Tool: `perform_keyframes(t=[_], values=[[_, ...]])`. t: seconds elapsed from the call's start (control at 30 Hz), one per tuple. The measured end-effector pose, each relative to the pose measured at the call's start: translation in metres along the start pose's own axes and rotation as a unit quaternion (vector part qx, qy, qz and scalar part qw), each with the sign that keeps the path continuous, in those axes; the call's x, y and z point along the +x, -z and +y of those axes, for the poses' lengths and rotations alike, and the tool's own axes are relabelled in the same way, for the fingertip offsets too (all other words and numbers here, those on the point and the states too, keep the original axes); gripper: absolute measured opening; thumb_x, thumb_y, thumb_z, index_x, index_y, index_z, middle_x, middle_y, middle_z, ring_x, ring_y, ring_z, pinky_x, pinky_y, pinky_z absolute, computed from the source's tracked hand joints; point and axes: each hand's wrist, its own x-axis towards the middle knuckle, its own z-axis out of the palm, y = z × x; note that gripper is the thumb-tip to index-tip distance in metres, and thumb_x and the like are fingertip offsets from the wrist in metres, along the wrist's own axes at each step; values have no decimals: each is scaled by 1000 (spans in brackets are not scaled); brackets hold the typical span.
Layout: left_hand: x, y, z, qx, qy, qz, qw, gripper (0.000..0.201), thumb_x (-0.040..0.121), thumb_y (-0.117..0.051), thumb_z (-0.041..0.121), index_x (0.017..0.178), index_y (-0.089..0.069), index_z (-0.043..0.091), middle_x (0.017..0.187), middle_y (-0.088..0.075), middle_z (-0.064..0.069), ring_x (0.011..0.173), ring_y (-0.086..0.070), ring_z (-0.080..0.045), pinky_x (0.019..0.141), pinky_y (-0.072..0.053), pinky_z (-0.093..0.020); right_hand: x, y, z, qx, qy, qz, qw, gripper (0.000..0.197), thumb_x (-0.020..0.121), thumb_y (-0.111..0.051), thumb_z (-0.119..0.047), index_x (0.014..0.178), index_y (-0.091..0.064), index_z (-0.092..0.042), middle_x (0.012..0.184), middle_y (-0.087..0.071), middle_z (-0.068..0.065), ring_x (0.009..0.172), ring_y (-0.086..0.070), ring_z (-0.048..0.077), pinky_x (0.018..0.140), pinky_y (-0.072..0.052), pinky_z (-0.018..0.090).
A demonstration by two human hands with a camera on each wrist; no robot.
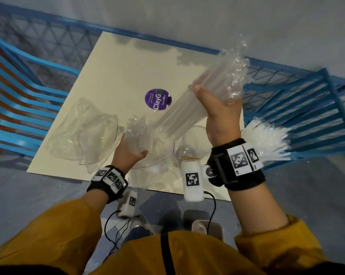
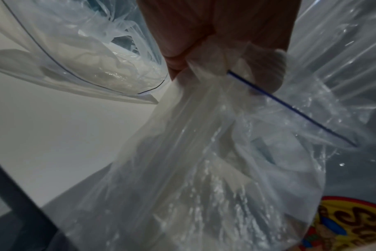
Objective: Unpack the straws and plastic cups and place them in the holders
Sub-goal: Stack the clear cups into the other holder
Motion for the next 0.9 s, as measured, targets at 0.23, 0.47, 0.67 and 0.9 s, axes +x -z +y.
perform_keyframes(t=[0.23,0.47,0.67,0.9], values=[[-3,1,4,-5,-2,19,1000,75,70,-81,11,133,-40,8,130,-54,-10,119,-51,-26,94,-37,-26,13,38,-16,6,20,90,996,53,69,-71,3,118,-52,11,97,-64,16,89,-64,24,87,-55,37],[-1,3,-4,-32,29,13,999,83,66,-84,13,135,-38,10,134,-53,-11,124,-50,-28,107,-39,-36,13,54,11,-48,-12,129,990,41,74,-68,10,110,-57,-7,89,-65,-1,74,-66,0,74,-55,18],[-2,4,-7,-54,39,20,998,81,66,-84,10,134,-41,9,130,-56,-10,121,-52,-26,102,-41,-32,13,47,17,-57,2,138,989,42,73,-70,8,97,-56,-23,90,-65,-2,76,-66,2,75,-54,18],[-4,5,-6,-47,31,18,998,85,66,-84,11,137,-37,10,135,-52,-11,124,-49,-24,107,-37,-34,21,53,12,-24,-6,171,985,52,71,-71,6,119,-54,-4,93,-65,1,87,-65,14,91,-54,35]])
